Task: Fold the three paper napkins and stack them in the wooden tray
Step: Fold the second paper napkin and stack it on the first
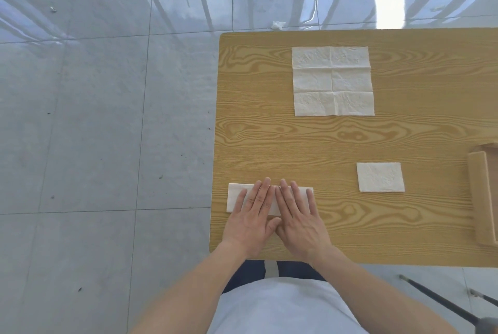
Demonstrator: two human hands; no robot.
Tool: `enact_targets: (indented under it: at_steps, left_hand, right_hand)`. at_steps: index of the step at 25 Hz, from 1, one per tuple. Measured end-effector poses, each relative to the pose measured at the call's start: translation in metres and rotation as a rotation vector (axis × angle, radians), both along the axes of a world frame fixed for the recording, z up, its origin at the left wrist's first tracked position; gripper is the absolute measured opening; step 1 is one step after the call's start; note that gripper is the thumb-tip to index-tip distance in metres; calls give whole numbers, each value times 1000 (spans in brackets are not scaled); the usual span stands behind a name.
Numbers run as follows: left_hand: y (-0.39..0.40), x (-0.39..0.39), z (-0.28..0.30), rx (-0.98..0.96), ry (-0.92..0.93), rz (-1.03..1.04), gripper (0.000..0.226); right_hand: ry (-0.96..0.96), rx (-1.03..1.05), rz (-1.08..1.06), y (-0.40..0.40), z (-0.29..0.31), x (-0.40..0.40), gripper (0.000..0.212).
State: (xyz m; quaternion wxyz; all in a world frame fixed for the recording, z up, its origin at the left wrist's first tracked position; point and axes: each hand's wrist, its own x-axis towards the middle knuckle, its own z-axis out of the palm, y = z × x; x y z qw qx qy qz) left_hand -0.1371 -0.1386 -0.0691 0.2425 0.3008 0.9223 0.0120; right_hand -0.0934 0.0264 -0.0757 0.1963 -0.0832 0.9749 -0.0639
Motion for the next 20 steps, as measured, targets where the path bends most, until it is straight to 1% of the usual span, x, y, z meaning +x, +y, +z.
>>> enact_targets:
  at_steps: [7,10,14,20]
  left_hand:
    - [-7,2,-17,9,23,54,73]
    - [-25,-7,-19,35,35,118,73]
    - [-65,-17,-21,19,61,195,71]
    - [-73,-19,-20,26,46,181,71]
  right_hand:
    - [16,-15,-47,3,-17,4,74]
    - [18,-5,-131,15,-16,5,76]
    - [21,43,-244,47,-15,14,75]
    - [-3,35,-220,55,-13,15,76]
